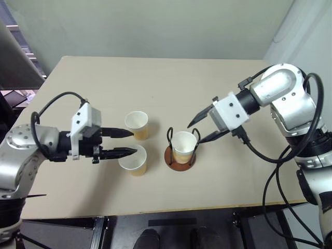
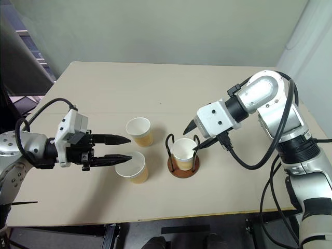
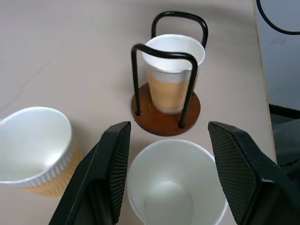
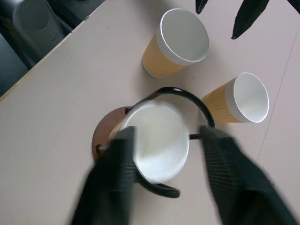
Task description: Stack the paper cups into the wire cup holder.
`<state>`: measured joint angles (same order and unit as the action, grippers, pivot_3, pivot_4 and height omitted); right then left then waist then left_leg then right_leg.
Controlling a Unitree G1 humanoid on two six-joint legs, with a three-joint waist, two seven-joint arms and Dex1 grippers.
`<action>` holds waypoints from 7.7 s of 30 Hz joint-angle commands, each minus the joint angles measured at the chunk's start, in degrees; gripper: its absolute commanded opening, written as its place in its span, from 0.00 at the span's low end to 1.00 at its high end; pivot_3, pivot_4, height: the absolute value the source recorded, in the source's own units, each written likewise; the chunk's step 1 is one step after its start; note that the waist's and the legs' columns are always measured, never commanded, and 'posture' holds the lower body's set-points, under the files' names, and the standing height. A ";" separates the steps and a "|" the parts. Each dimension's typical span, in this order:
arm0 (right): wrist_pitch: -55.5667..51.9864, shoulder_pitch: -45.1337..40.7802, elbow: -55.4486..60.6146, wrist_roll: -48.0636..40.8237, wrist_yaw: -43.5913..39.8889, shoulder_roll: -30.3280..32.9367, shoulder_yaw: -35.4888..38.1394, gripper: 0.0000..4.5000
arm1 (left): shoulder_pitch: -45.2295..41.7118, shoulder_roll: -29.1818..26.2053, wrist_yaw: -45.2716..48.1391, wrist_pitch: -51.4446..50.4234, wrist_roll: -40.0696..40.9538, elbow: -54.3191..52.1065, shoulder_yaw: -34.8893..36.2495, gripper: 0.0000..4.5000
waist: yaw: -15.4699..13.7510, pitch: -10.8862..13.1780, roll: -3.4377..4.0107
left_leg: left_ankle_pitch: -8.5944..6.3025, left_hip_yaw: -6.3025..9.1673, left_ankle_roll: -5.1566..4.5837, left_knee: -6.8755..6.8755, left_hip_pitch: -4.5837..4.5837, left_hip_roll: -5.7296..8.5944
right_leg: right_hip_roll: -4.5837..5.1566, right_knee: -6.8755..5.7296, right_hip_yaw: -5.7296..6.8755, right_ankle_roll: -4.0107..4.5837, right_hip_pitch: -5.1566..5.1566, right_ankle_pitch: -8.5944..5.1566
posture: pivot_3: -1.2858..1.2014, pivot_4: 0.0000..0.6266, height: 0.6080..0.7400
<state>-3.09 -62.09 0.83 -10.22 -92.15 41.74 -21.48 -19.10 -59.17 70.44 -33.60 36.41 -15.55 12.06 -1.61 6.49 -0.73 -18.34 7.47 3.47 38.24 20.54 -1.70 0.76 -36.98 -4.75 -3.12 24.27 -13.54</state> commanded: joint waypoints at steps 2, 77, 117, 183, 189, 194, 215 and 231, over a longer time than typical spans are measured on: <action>-3.09 0.05 1.44 -0.16 1.96 1.82 3.82 0.90 | -3.06 -1.78 2.75 2.34 -2.18 1.99 -2.19 0.63 | 0.01 0.00 0.00 | 0.00 0.00 0.00 -0.01 -0.01 0.00 | 0.00 0.00 0.00 0.00 0.00 0.00 | 0.52 0.24 1.00; -37.88 57.62 40.18 -48.33 32.62 23.08 56.00 1.00 | -63.26 7.92 22.06 35.79 -7.25 51.34 -43.47 0.00 | -0.61 0.00 -0.04 | -0.18 0.02 -0.31 0.60 0.47 0.03 | -0.06 0.26 -0.06 -0.35 -0.03 0.14 | 0.52 0.24 1.00; -40.48 69.14 48.95 -49.40 38.71 21.20 66.89 1.00 | -71.90 25.79 22.06 47.33 0.28 59.69 -68.26 0.00 | -2.00 0.02 -0.02 | -0.36 -0.40 -0.62 1.49 1.16 0.17 | -0.30 0.96 -0.16 -1.24 -0.16 0.55 | 0.52 0.24 1.00; -40.72 57.96 43.56 -46.19 37.81 24.78 56.69 1.00 | -64.81 28.82 4.39 48.80 -55.01 90.82 -35.88 0.39 | -2.25 -0.01 0.10 | -0.50 -0.24 -1.43 1.91 1.36 1.23 | 0.77 1.04 -0.15 -2.11 0.01 0.55 | 0.52 0.24 1.00; -39.94 58.12 42.90 -44.99 37.21 24.66 55.91 1.00 | -65.20 28.05 5.61 48.37 -54.33 90.71 -34.08 0.01 | -2.23 -0.01 0.10 | -0.50 -0.30 -1.44 1.91 1.35 1.25 | 0.72 1.03 -0.13 -2.11 0.00 0.55 | 0.52 0.24 1.00; -38.43 58.29 41.39 -42.98 36.07 24.38 54.55 1.00 | -66.75 26.51 7.54 47.61 -52.71 90.48 -30.41 0.01 | -2.13 -0.01 0.09 | -0.50 -0.33 -1.45 1.91 1.35 1.30 | 0.65 1.02 -0.13 -2.11 0.01 0.55 | 0.52 0.24 1.00; -37.17 59.90 41.03 -39.35 35.20 23.89 56.03 1.00 | -73.28 24.60 22.06 38.65 -1.71 56.81 -52.98 0.01 | -1.75 -0.01 0.22 | -0.41 -0.73 -2.09 2.00 1.35 1.81 | 1.86 0.98 -0.37 -2.73 -0.05 0.60 | 0.52 0.24 1.00; -40.69 63.85 45.20 -40.83 37.35 22.66 61.74 1.00 | -73.94 27.16 22.06 48.46 -1.72 60.91 -66.65 0.01 | -2.18 -0.01 0.22 | -0.42 -0.57 -2.10 2.04 1.42 1.93 | 1.84 1.05 -0.20 -2.72 -0.22 0.61 | 0.52 0.24 1.00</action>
<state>-43.73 1.95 45.47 -50.38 -55.52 64.28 37.81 -91.57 -32.05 90.72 13.39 34.64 45.46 -54.94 -3.79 6.48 -0.51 -18.75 6.90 1.38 40.28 21.96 0.23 2.63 -35.93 -4.97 -5.84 24.05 -12.93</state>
